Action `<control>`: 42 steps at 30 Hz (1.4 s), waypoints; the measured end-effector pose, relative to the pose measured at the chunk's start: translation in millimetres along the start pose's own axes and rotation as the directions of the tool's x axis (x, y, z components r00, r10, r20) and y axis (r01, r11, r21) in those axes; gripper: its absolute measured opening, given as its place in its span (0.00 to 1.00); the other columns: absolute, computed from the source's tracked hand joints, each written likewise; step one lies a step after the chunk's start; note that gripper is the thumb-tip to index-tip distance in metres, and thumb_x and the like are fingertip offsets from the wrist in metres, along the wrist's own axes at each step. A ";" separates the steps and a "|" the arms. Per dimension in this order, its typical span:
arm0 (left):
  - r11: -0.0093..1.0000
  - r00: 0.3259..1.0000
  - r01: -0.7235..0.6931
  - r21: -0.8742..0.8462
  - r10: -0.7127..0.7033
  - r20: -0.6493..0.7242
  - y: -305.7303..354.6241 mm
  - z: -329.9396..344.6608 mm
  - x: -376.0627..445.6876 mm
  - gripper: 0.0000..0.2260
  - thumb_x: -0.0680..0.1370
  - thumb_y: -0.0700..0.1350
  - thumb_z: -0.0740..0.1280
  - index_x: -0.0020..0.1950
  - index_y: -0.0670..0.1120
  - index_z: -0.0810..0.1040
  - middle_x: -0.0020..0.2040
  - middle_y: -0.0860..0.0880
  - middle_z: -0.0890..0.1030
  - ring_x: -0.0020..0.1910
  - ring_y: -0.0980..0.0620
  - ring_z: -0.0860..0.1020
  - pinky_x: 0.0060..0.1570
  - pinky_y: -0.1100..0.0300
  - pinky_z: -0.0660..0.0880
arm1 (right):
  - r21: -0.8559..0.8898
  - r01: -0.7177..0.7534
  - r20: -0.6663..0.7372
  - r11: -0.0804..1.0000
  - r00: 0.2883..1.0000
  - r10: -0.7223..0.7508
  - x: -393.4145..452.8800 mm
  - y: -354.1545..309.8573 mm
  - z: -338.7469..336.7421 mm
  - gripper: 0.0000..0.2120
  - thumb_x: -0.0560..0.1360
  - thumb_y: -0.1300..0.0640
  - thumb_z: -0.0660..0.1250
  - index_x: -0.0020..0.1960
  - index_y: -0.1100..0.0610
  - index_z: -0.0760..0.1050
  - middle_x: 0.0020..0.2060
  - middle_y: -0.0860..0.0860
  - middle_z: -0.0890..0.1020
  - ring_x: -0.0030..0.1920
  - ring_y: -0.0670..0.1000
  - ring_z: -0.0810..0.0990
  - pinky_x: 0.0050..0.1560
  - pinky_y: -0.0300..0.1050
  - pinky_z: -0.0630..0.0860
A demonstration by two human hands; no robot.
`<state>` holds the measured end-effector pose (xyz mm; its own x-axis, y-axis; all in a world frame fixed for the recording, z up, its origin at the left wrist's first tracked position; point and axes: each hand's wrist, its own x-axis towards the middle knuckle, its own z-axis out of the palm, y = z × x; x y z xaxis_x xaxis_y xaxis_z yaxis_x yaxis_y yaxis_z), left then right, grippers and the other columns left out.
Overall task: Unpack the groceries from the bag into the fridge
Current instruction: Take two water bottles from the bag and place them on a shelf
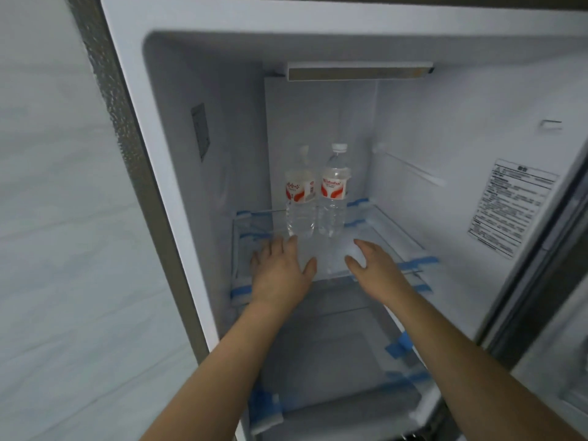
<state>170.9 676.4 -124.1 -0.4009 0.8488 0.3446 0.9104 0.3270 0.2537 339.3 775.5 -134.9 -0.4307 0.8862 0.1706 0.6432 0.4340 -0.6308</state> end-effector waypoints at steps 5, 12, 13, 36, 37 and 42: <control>0.991 0.995 -0.066 0.120 0.057 0.079 2.7 -6.0 -23.0 0.29 0.80 0.63 0.49 0.78 0.50 0.56 0.77 0.45 0.60 0.77 0.42 0.54 0.74 0.43 0.50 | -0.285 0.089 -0.020 0.954 0.995 -0.098 -29.1 8.9 -0.9 0.26 0.81 0.47 0.57 0.76 0.55 0.60 0.75 0.57 0.63 0.74 0.57 0.60 0.73 0.53 0.59; 0.960 0.995 -0.082 0.266 0.063 0.078 17.3 -22.7 -69.9 0.28 0.80 0.63 0.48 0.78 0.52 0.56 0.77 0.46 0.60 0.77 0.44 0.53 0.74 0.42 0.48 | -0.473 0.190 0.030 0.860 0.979 -0.200 -63.2 10.5 -9.3 0.28 0.80 0.43 0.45 0.77 0.53 0.59 0.76 0.54 0.61 0.76 0.56 0.55 0.74 0.53 0.53; 0.957 0.994 -0.087 0.277 0.065 0.088 20.7 -24.5 -76.3 0.28 0.80 0.63 0.48 0.78 0.52 0.55 0.77 0.46 0.59 0.77 0.44 0.53 0.74 0.42 0.48 | -0.490 0.200 0.038 0.848 0.977 -0.209 -68.1 12.4 -12.0 0.28 0.80 0.43 0.44 0.77 0.52 0.58 0.77 0.54 0.60 0.77 0.56 0.54 0.74 0.54 0.52; 0.911 0.988 0.146 0.386 -0.155 -0.008 38.6 -138.5 -239.9 0.37 0.72 0.68 0.33 0.79 0.58 0.48 0.80 0.51 0.52 0.79 0.49 0.46 0.76 0.48 0.45 | -0.365 0.517 0.150 0.774 0.854 -0.499 -157.4 -44.2 -48.4 0.37 0.74 0.37 0.33 0.76 0.50 0.60 0.75 0.51 0.65 0.75 0.55 0.60 0.74 0.57 0.57; 0.904 0.984 0.173 0.392 -0.176 -0.029 31.4 -146.1 -245.9 0.36 0.72 0.68 0.33 0.79 0.58 0.49 0.80 0.51 0.53 0.79 0.49 0.47 0.76 0.48 0.45 | -0.357 0.536 0.158 0.765 0.842 -0.516 -160.4 -53.5 -45.3 0.38 0.74 0.37 0.33 0.76 0.50 0.60 0.75 0.51 0.65 0.75 0.55 0.60 0.73 0.56 0.58; 0.859 0.958 0.282 0.428 -0.276 -0.077 -1.8 -184.1 -286.6 0.37 0.72 0.69 0.32 0.79 0.57 0.50 0.80 0.51 0.53 0.79 0.48 0.47 0.76 0.47 0.45 | -0.318 0.602 0.211 0.733 0.798 -0.565 -184.3 -96.6 -29.8 0.30 0.79 0.38 0.41 0.77 0.49 0.58 0.77 0.49 0.61 0.75 0.53 0.58 0.75 0.54 0.55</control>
<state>265.3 356.1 -56.9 -0.6429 0.6911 0.3302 0.7130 0.6975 -0.0715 375.4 575.1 -82.8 -0.8403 0.4280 0.3327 0.4128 0.9030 -0.1190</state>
